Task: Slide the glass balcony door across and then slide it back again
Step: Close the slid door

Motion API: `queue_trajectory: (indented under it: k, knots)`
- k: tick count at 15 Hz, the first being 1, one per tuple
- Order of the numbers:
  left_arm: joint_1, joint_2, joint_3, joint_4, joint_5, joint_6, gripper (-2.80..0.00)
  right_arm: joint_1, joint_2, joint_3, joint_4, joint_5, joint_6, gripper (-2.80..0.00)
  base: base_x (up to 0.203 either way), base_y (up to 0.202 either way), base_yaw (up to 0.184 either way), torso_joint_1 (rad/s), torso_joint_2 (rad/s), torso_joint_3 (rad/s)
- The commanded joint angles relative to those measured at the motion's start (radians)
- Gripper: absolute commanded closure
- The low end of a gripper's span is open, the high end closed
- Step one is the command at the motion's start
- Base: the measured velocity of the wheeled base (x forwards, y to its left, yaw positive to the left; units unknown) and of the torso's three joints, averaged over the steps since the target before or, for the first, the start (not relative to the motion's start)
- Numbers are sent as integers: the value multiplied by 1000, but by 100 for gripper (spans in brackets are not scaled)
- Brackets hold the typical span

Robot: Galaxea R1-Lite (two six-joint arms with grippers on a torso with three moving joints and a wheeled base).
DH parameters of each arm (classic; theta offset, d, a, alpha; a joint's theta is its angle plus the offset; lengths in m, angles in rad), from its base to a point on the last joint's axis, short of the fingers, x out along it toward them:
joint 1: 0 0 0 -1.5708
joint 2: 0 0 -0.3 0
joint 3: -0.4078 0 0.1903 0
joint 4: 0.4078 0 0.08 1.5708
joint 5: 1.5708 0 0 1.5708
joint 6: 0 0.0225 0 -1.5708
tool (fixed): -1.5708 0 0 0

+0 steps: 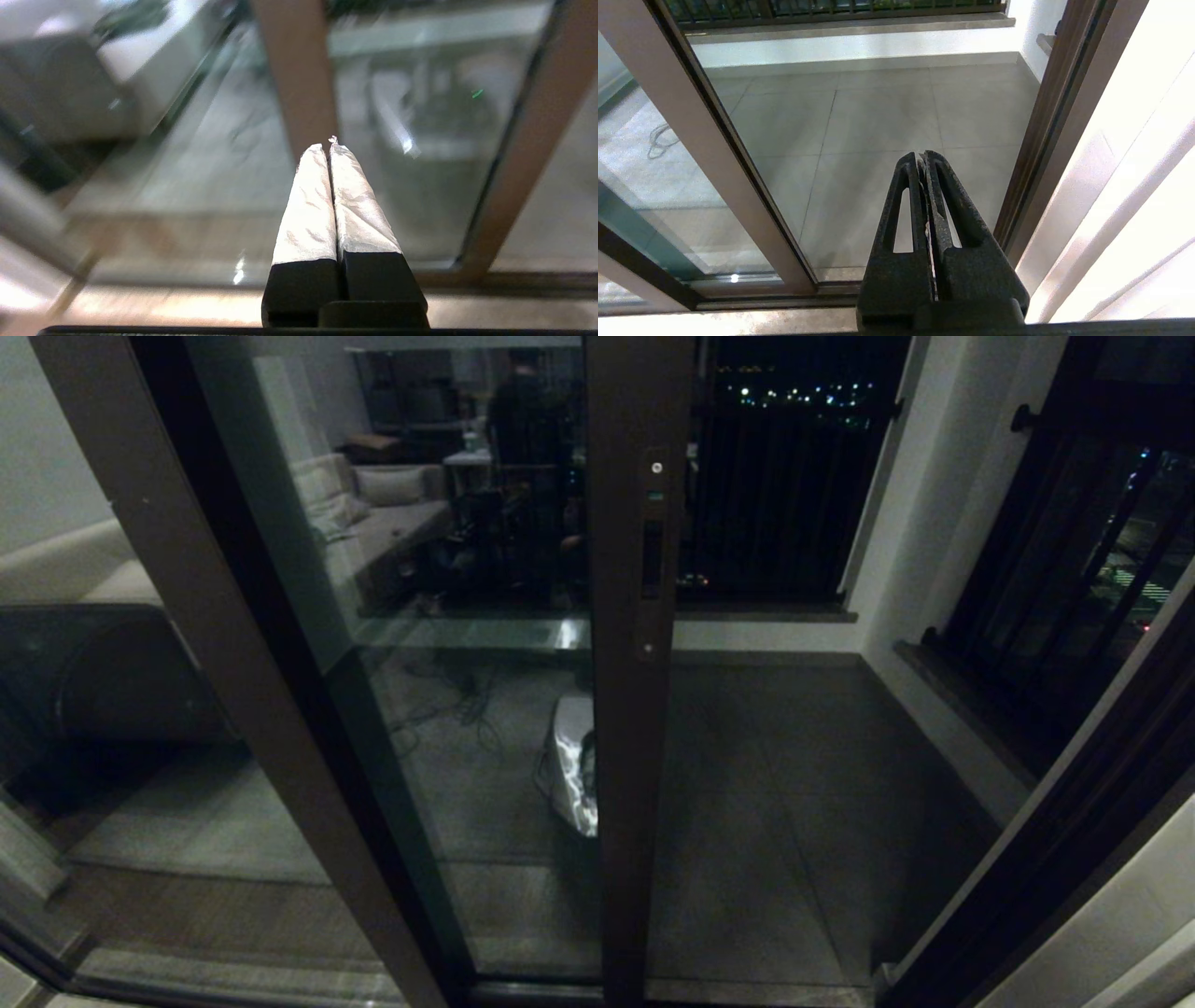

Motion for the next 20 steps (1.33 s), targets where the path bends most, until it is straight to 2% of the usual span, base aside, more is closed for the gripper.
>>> queue_trajectory:
  k: [1,3,8,12,14,20]
  knots:
    - [0,-7,38,-34,-20,0,0,0,0,0,0,0,0,0,0,0,0,0,0,0]
    - [0,-7,38,31,-76,31,0,0,0,0,0,0,0,0,0,0,0,0,0,0]
    - [-1,-8,40,16,-75,11,0,0,0,0,0,0,0,0,0,0,0,0,0,0]
    - [-3,-8,40,15,-31,-107,0,0,0,0,0,0,-1,0,0,0,0,0,0,0]
    - [-3,-8,40,14,-14,-146,0,0,0,0,0,0,0,0,0,0,0,0,0,0]
    - [-1,-8,40,14,-14,-148,0,0,0,-1,-1,3,-17,0,0,0,0,0,0,0]
